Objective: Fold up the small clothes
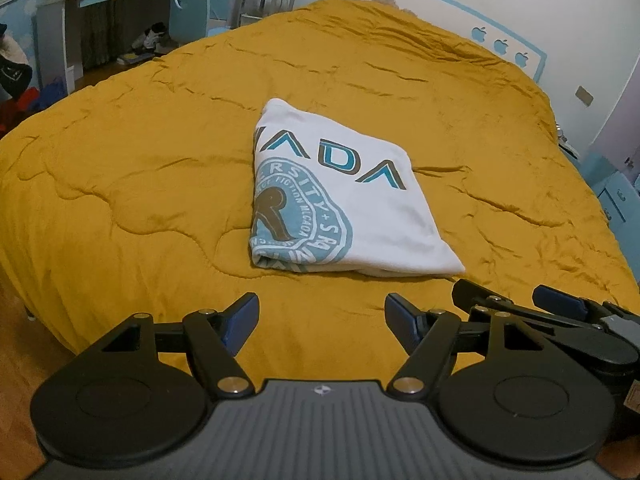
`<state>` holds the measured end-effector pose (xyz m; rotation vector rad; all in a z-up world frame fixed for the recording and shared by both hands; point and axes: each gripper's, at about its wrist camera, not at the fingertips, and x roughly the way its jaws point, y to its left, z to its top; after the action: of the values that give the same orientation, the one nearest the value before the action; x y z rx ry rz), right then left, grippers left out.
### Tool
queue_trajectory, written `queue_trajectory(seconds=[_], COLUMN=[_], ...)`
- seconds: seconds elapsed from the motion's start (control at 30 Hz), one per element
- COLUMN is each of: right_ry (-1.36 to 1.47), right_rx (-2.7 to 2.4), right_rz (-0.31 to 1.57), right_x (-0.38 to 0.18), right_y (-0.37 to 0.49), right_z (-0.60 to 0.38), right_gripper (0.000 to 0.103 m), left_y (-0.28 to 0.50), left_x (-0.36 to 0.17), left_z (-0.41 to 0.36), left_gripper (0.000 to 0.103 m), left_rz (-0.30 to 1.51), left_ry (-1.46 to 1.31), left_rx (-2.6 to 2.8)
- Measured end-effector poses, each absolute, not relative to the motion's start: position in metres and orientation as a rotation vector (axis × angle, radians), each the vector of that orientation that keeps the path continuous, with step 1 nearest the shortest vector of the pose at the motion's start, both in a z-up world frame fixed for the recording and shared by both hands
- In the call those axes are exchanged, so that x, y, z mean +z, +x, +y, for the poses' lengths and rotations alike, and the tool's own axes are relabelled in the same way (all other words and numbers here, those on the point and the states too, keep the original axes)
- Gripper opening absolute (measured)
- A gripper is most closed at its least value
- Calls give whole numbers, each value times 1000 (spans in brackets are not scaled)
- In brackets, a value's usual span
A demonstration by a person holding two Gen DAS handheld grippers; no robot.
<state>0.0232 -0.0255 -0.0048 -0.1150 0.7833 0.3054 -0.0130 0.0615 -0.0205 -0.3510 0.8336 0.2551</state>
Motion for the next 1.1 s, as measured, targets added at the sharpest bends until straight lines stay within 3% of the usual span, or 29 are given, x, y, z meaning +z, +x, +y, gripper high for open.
queue_trajectory(seconds=[1.1], right_ry=[-106], right_rx=[291], right_rz=[820], right_x=[-12], right_y=[28], right_z=[-27], right_gripper=[82], left_y=[-10], left_x=[-24], left_z=[61], left_gripper=[84], left_rz=[873], left_ry=[-364], left_rx=[269])
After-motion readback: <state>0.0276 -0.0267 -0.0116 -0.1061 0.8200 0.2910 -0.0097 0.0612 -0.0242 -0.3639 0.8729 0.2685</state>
